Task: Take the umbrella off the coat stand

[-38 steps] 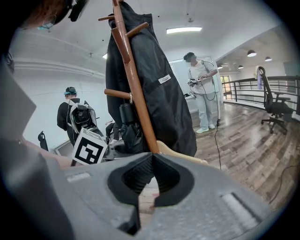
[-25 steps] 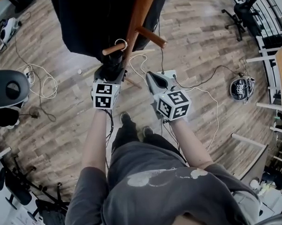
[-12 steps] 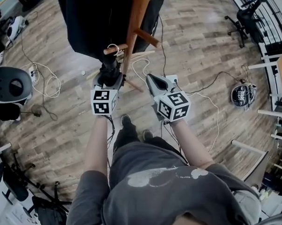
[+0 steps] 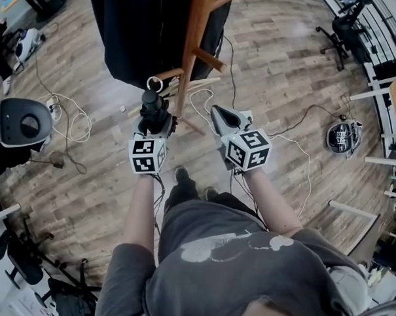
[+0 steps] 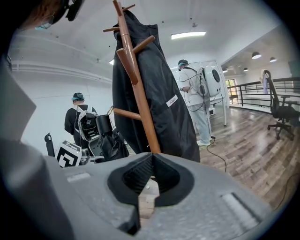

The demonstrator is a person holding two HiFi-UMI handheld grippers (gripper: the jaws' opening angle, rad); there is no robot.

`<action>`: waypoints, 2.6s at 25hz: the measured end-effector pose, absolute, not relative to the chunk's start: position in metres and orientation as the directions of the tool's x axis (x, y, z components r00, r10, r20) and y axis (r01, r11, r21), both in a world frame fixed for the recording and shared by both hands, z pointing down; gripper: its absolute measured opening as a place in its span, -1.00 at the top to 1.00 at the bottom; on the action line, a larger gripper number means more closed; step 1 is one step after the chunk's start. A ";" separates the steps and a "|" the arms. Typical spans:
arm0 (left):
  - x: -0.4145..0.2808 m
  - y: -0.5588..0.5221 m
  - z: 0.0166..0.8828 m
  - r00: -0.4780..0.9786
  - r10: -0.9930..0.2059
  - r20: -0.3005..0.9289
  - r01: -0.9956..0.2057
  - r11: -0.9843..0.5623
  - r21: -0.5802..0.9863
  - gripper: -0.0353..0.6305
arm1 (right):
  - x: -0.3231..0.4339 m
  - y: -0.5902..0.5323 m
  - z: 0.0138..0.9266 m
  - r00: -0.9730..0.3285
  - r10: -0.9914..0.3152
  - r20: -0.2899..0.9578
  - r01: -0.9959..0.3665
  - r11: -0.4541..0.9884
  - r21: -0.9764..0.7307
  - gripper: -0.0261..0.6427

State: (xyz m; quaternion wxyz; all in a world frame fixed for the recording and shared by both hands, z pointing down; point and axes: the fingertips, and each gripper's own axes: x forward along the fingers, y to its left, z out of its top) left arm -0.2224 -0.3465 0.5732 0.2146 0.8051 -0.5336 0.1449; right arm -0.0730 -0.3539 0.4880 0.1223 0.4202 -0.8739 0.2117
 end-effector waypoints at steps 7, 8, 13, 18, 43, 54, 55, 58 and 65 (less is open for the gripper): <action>-0.219 -0.314 0.548 0.365 -0.818 0.444 -0.931 -0.321 0.174 0.08 | -0.071 -0.345 0.468 -0.642 -0.686 0.342 -0.767 0.576 -0.284 0.93; -0.216 -0.309 0.544 0.356 -0.824 0.441 -0.935 -0.315 0.166 0.08 | -0.069 -0.343 0.466 -0.650 -0.681 0.336 -0.760 0.584 -0.285 0.93; -0.198 -0.278 0.525 0.299 -0.857 0.419 -0.954 -0.255 0.160 0.08 | -0.050 -0.324 0.454 -0.694 -0.649 0.312 -0.720 0.635 -0.281 0.93; -0.170 -0.238 0.505 0.264 -0.877 0.401 -0.962 -0.210 0.173 0.08 | -0.026 -0.298 0.443 -0.731 -0.617 0.291 -0.682 0.677 -0.277 0.93; -0.102 -0.112 0.459 0.102 -0.934 0.342 -0.983 -0.042 0.179 0.08 | 0.030 -0.220 0.456 -0.841 -0.473 0.265 -0.540 0.765 -0.350 0.93; -0.113 -0.042 0.476 0.141 -0.931 0.336 -0.973 -0.067 0.222 0.08 | 0.006 -0.163 0.454 -0.829 -0.486 0.278 -0.557 0.768 -0.317 0.93; -0.116 -0.031 0.476 0.142 -0.932 0.334 -0.971 -0.066 0.230 0.08 | 0.007 -0.155 0.452 -0.823 -0.494 0.279 -0.565 0.762 -0.315 0.93; -0.122 -0.003 0.474 0.143 -0.935 0.325 -0.968 -0.065 0.241 0.08 | 0.015 -0.133 0.445 -0.810 -0.519 0.271 -0.585 0.747 -0.317 0.93; -0.116 0.055 0.463 0.165 -0.938 0.305 -0.969 -0.096 0.228 0.08 | 0.030 -0.069 0.427 -0.801 -0.547 0.243 -0.598 0.743 -0.300 0.93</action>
